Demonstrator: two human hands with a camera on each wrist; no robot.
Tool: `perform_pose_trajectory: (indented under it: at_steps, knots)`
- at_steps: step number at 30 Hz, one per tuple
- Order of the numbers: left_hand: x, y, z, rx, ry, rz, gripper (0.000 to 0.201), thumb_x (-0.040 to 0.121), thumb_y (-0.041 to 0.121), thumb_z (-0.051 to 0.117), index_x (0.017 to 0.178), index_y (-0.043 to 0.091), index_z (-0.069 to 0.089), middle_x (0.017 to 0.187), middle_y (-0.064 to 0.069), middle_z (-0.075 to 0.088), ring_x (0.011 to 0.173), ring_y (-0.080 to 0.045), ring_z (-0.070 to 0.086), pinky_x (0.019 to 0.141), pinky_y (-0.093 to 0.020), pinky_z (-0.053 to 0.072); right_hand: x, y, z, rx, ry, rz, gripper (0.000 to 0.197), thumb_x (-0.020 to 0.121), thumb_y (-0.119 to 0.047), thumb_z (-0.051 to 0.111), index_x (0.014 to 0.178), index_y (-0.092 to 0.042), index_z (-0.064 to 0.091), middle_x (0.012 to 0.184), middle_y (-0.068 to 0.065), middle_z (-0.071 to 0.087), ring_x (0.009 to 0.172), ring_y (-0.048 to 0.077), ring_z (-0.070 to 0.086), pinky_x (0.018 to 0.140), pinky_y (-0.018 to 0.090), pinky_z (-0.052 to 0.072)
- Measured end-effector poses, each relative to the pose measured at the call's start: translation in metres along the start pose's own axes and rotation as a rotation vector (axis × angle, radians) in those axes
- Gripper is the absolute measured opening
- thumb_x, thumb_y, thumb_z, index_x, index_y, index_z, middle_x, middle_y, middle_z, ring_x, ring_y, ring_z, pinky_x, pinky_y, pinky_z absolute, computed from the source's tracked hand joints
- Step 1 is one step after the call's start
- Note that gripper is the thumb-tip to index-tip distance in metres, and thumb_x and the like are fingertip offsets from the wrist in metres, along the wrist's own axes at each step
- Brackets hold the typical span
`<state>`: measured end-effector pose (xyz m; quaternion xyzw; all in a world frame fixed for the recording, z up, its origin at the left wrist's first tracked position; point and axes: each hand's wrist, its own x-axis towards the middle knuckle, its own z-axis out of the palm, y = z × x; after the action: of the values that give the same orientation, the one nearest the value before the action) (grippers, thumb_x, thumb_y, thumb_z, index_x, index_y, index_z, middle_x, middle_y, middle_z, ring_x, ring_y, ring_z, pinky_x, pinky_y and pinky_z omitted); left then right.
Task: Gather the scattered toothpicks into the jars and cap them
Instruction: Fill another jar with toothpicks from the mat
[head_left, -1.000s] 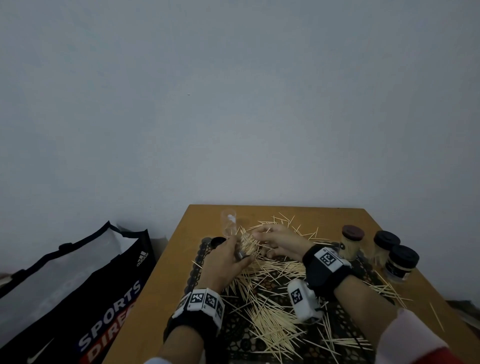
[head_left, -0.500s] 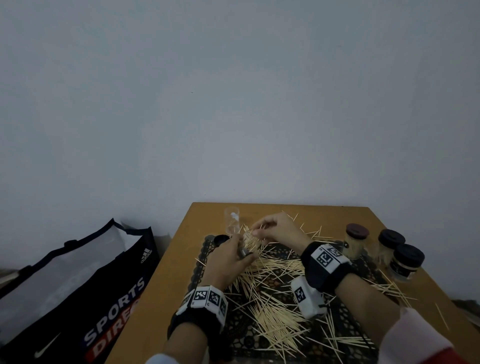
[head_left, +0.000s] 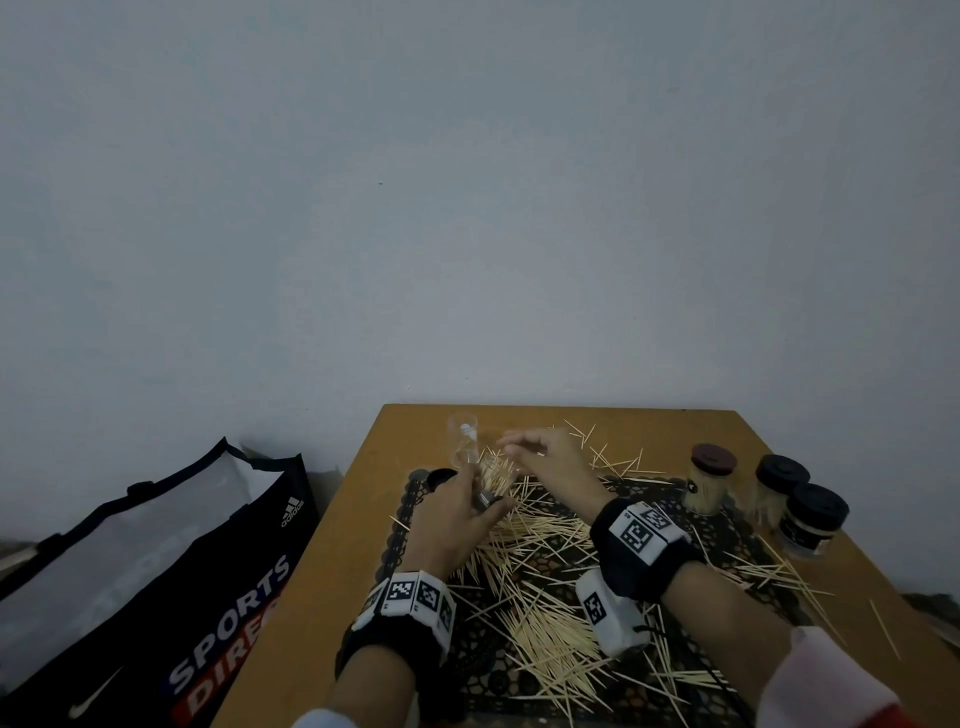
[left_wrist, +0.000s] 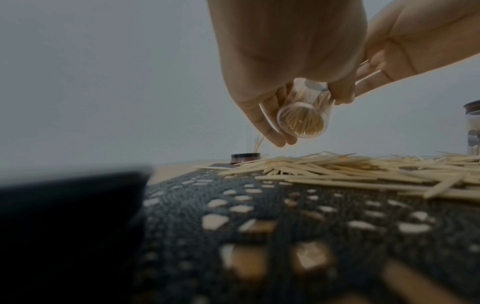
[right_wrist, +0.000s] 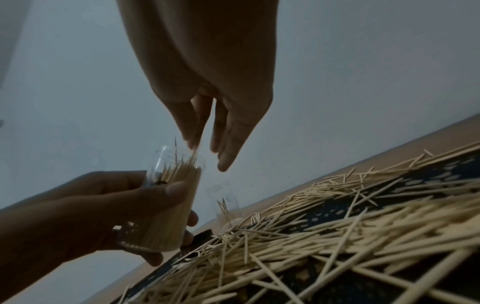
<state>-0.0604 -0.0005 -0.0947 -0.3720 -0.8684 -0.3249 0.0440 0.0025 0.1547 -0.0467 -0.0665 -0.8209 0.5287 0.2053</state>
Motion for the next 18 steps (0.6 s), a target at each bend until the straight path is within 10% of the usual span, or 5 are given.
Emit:
perform_pose_trajectory:
  at_steps: [8,18]
  knots:
    - [0.0,0.002,-0.001,0.008,0.047,-0.013,0.054,0.088,0.065,0.052,0.117,0.02,0.047,0.08,0.01,0.061,0.069,-0.005,0.059,0.057,-0.021,0.042,-0.014,-0.007,-0.001,-0.073,-0.399,0.027,0.049,0.101,-0.046,0.035,0.146,-0.028,0.037,0.147,-0.013,0.034,0.131,0.006,0.033,0.108,0.03,0.027]
    - [0.001,0.0,-0.002,0.021,0.092,-0.125,0.043,0.091,0.056,0.056,0.109,0.02,0.043,0.077,0.014,0.054,0.071,-0.008,0.057,0.057,-0.023,0.036,-0.009,0.021,-0.009,-0.313,-0.275,0.011,0.046,0.102,-0.033,0.044,0.147,-0.027,0.037,0.146,-0.013,0.037,0.132,0.009,0.041,0.11,0.035,0.033]
